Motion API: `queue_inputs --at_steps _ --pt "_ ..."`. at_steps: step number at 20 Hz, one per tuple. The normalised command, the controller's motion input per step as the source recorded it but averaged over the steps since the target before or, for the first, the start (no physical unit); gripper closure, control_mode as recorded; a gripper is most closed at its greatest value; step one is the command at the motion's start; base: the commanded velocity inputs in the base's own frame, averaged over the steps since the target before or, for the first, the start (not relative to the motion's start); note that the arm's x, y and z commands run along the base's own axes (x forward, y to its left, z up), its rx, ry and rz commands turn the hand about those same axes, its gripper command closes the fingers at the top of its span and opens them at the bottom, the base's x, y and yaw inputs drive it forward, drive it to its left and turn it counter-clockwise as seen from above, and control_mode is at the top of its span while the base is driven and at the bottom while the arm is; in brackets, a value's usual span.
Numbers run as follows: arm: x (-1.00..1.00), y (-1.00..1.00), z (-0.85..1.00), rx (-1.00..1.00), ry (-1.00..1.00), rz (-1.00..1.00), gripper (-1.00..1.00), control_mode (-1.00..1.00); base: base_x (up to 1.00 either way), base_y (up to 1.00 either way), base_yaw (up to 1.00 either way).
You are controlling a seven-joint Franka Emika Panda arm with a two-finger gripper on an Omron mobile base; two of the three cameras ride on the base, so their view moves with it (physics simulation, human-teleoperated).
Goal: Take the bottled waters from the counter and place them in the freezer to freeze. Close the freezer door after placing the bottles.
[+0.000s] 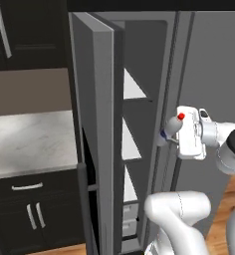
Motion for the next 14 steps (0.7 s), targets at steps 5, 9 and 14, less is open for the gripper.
queue_inputs --at_steps 5,9,14 --pt "0.06 0.05 0.05 0.00 0.00 -0.03 1.00 -1.00 0.34 0.03 -0.03" --pt "0.00 0.23 0.42 0.00 0.00 -0.21 1.00 -1.00 0.00 0.00 0.00" --pt "-0.01 0.29 0.56 0.00 0.00 -0.30 1.00 -1.00 0.00 0.00 0.00"
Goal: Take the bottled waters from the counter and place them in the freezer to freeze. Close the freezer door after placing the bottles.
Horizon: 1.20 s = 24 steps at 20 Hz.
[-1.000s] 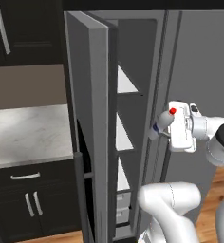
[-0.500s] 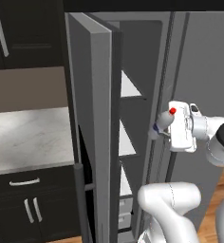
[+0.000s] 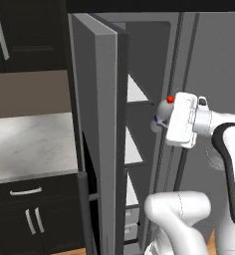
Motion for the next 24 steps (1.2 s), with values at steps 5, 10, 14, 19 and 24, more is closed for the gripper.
queue_inputs --at_steps 5,10,14,19,24 --pt "-0.06 0.00 0.56 0.05 0.03 -0.38 1.00 -1.00 0.00 0.00 0.00" --pt "0.00 -0.02 0.49 0.20 0.10 -0.29 1.00 -1.00 0.00 0.00 0.00" --pt "0.01 -0.02 0.23 0.23 0.05 -0.17 1.00 -1.00 0.00 0.00 0.00" --pt "0.00 -0.09 0.07 0.26 0.03 -0.11 1.00 -1.00 0.00 0.00 0.00" --pt "0.00 -0.01 0.00 0.02 0.01 0.00 1.00 -1.00 0.00 0.00 0.00"
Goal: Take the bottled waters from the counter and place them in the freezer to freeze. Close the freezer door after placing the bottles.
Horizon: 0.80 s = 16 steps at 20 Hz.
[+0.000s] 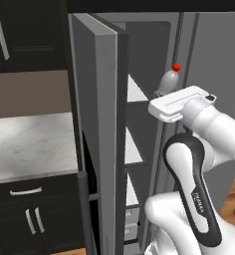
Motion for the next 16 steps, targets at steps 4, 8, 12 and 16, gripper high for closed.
queue_inputs --at_steps 4,8,12,16 --pt "0.08 0.00 0.00 -0.04 0.00 0.00 1.00 -1.00 0.00 0.00 0.00" --pt "0.22 0.00 0.00 -0.02 0.01 0.00 1.00 -1.00 0.00 0.00 0.00" --pt "0.30 0.00 0.00 0.00 0.03 0.00 1.00 -1.00 0.00 0.00 0.00" --pt "0.31 0.00 0.00 0.00 0.04 0.00 1.00 -1.00 0.00 0.00 0.00"
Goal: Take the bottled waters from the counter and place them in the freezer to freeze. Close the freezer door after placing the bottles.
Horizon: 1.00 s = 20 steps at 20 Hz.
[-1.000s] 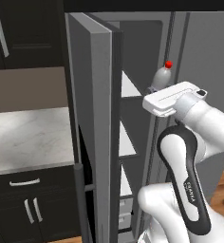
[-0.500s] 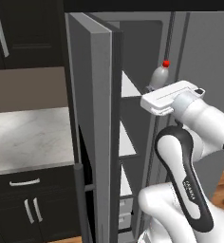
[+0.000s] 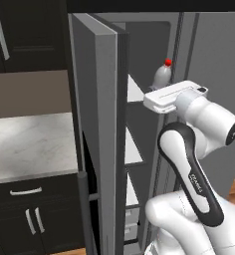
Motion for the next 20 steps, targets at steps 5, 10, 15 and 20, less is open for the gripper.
queue_inputs --at_steps 5,10,15,20 --pt "0.31 0.00 -0.01 -0.01 0.03 -0.02 1.00 -1.00 0.00 0.00 0.00" --pt "0.21 0.00 -0.14 -0.14 0.03 -0.04 1.00 -1.00 0.00 0.00 0.00" --pt "0.17 0.00 -0.08 -0.12 0.03 -0.08 1.00 -1.00 0.00 0.00 0.00" --pt "0.36 0.01 0.00 0.00 0.00 -0.13 1.00 -1.00 0.00 0.00 0.00"
